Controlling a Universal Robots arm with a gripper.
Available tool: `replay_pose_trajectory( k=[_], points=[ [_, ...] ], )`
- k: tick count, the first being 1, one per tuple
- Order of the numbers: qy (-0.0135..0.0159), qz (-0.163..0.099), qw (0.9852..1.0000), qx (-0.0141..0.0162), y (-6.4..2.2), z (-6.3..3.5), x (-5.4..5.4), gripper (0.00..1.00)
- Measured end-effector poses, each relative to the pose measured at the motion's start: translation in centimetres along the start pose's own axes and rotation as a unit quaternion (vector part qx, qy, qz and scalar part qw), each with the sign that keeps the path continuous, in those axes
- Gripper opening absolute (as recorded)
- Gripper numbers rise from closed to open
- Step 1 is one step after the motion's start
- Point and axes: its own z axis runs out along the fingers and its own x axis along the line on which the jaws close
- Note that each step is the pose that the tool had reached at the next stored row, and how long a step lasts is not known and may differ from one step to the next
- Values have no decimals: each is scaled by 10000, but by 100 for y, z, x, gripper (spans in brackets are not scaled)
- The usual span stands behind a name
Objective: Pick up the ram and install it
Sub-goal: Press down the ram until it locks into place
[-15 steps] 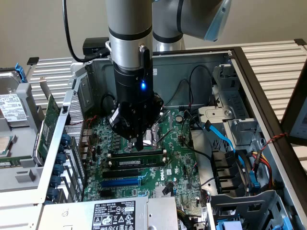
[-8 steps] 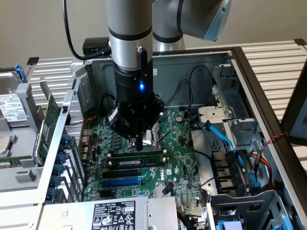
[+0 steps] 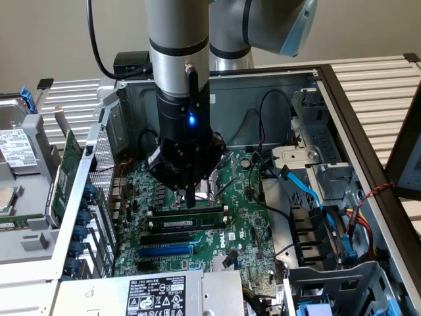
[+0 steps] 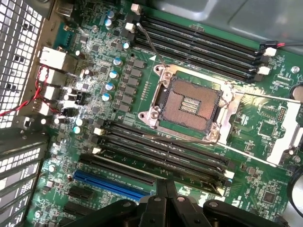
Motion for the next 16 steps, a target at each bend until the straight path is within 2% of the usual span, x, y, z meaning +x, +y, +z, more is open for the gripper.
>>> replay_pose_trajectory(
  k=[8,16],
  points=[
    [11,481,9988,9,0,5,0,11],
    [21,954,9954,25,0,9,0,11]
  ],
)
